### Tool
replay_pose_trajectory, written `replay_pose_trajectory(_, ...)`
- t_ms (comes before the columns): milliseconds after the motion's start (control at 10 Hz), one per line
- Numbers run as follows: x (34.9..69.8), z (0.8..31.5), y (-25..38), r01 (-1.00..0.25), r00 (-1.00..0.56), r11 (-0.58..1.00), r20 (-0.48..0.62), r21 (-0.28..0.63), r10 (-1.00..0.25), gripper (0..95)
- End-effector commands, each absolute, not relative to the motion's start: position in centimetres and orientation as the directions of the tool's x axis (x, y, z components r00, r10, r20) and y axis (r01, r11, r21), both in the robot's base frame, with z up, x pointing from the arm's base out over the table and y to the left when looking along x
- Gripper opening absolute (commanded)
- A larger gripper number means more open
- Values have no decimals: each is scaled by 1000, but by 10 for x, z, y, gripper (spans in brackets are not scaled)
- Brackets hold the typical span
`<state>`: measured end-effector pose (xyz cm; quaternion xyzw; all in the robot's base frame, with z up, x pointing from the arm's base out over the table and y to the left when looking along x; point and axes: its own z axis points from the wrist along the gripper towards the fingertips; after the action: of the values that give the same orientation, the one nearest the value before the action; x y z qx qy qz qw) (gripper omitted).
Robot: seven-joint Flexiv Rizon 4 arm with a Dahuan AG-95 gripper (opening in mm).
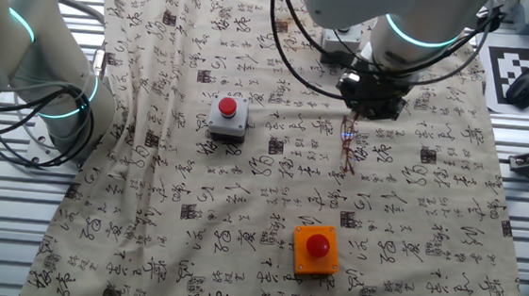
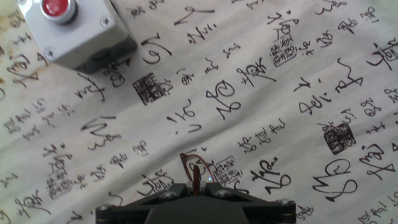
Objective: Unfold the leg of the glasses (with one hand)
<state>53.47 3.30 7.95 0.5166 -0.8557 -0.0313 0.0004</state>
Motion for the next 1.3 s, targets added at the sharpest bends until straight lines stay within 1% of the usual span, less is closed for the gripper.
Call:
replay_pose_trajectory(100, 534, 81, 33, -883, -468, 466, -33, 56, -883, 0)
replay_pose_trajectory(1300, 531, 90, 34, -880, -474, 472, -26, 57, -880, 0)
